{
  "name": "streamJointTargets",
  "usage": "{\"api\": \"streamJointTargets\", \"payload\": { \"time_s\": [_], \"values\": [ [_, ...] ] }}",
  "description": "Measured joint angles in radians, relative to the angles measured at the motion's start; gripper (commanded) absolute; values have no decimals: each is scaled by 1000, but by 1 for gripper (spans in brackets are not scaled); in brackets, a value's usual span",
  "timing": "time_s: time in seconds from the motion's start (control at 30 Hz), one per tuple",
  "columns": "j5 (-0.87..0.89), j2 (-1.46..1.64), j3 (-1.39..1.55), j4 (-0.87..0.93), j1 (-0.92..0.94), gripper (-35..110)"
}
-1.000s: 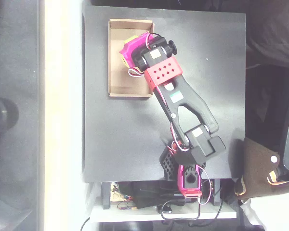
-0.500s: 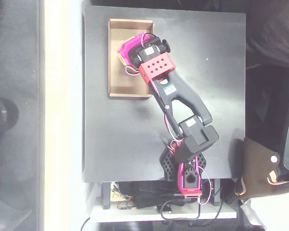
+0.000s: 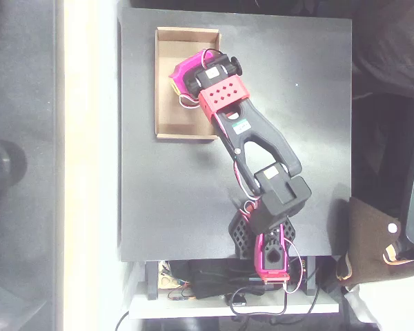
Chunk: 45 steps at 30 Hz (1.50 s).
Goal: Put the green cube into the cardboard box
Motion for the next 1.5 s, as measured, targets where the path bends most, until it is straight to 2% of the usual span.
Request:
{"api": "streamJointTargets", "payload": {
  "time_s": [0.27, 0.43, 1.13, 1.5],
  "values": [
    [0, -2, -2, 0, 0, 24],
    [0, -2, -2, 0, 0, 30],
    [0, 94, -2, 0, 11, 31],
    [0, 321, -2, 0, 183, 31]
  ]
}}
